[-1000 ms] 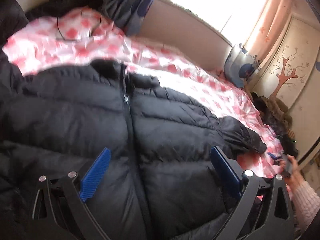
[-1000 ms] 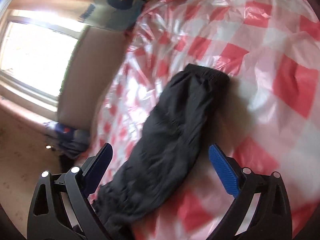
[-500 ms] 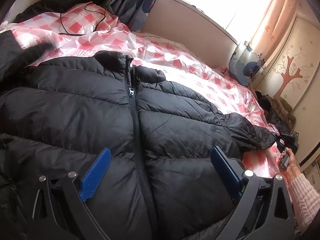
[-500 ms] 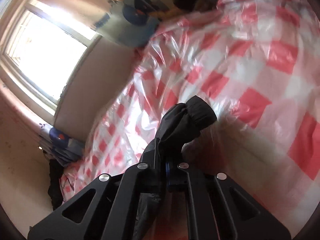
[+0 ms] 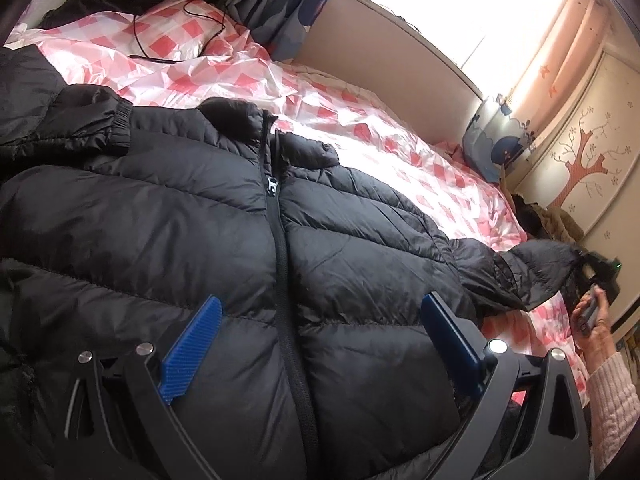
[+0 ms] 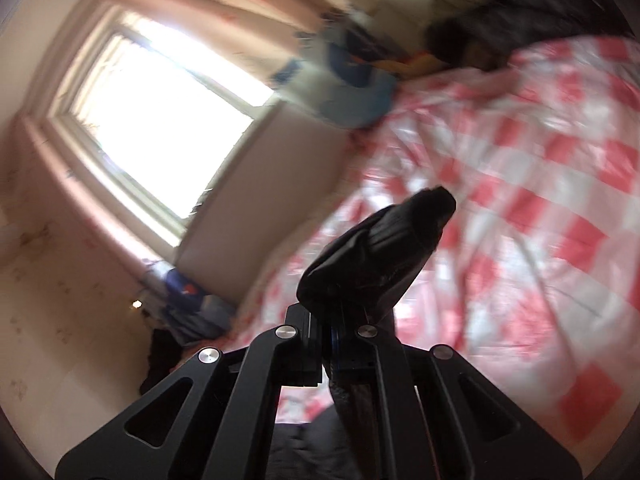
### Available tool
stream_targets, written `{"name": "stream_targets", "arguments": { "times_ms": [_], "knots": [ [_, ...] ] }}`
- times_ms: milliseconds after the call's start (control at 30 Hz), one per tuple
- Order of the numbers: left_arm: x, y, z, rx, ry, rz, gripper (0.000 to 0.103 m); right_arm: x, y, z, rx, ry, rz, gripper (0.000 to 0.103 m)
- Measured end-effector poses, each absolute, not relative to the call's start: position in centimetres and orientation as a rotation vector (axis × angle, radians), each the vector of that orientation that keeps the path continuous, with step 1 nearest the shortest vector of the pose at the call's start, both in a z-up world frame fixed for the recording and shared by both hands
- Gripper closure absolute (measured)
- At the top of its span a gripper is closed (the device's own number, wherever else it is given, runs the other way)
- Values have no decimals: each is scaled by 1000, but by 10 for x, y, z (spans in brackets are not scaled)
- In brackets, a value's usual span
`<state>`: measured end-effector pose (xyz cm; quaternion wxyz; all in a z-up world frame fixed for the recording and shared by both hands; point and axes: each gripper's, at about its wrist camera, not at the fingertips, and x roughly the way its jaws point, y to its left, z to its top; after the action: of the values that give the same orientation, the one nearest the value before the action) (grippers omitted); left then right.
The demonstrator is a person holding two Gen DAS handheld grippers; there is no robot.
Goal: Fold large clothes
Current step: 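Close the right tool on the sleeve cuff and lift it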
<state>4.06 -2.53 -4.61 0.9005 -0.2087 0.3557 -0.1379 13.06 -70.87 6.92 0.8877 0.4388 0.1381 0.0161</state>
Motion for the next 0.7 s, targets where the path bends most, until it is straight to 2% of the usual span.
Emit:
{"name": "stream_targets", "arguments": {
  "times_ms": [300, 700],
  "knots": [
    [32, -35, -30, -288, 654, -185, 7, 140, -623, 127, 790, 263, 206, 99],
    [33, -42, -27, -205, 667, -143, 7, 152, -535, 131, 786, 285, 356, 99]
  ]
}}
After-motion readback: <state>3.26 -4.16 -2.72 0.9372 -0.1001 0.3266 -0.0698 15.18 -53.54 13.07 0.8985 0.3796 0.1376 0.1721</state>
